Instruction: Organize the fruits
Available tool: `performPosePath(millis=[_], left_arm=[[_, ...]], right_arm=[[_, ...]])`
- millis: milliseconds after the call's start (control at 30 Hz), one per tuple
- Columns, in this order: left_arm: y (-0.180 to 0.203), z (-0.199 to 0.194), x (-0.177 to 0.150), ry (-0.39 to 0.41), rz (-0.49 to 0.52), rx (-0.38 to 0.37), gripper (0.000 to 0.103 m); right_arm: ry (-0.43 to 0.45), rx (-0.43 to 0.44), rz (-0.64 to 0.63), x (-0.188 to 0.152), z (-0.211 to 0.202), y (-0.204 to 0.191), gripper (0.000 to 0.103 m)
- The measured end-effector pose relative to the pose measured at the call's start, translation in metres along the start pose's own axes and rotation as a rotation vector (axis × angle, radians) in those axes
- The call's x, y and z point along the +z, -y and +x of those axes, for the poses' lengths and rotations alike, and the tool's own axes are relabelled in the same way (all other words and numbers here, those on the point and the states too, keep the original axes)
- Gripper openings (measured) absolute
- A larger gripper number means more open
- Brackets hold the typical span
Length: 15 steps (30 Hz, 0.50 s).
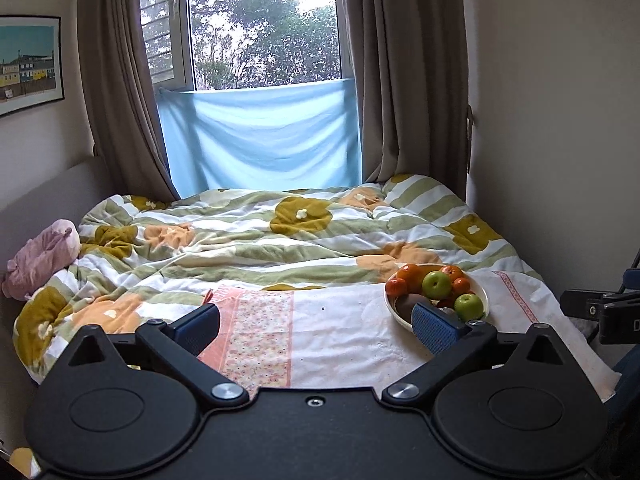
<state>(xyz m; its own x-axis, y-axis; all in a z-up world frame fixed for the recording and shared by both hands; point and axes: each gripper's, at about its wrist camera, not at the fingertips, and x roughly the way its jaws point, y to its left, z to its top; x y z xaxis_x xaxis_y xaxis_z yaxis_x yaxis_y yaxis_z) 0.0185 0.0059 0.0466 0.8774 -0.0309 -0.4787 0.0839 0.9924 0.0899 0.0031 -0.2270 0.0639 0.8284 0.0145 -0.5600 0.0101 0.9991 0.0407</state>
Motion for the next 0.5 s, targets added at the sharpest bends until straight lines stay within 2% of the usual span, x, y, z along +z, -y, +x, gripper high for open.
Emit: performPosePath(millis=[500], left_arm=[[0.006,-0.012,-0.011,0.013,0.012,-0.050,0.103]], right_arm=[[-0.007,-0.036,0.006,-0.012,-0.011,0.003,0.103]])
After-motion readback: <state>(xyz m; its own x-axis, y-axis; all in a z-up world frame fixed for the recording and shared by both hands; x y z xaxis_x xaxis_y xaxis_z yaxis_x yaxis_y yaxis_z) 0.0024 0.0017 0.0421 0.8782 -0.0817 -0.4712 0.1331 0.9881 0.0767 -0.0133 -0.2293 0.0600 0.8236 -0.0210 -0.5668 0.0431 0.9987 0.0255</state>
